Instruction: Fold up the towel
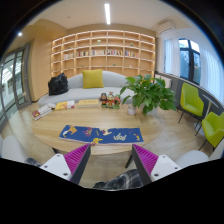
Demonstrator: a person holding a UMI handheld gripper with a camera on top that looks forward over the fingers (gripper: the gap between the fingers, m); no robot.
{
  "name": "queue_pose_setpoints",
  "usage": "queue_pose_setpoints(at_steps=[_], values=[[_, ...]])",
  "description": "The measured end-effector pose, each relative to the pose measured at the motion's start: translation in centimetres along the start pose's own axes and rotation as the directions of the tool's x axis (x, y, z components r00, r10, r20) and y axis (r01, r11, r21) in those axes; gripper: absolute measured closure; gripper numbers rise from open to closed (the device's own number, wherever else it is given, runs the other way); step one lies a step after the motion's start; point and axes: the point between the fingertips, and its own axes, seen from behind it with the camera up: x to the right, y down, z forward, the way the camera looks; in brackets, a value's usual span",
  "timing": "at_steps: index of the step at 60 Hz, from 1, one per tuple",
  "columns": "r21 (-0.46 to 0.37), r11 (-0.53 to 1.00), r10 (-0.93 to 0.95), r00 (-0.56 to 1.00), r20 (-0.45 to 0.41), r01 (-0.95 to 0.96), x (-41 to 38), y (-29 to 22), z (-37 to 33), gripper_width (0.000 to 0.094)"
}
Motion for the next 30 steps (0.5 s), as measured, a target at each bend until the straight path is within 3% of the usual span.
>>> queue_pose_setpoints(at_steps=[14,30], values=[[-0.076,0.997,-0.027,1.000,0.016,0.028,-2.9,4.0,4.0,0.0084],[-0.156,0.987,-0.009,0.985,0.170,0.036,-16.4,8.3,8.7,0.0084]])
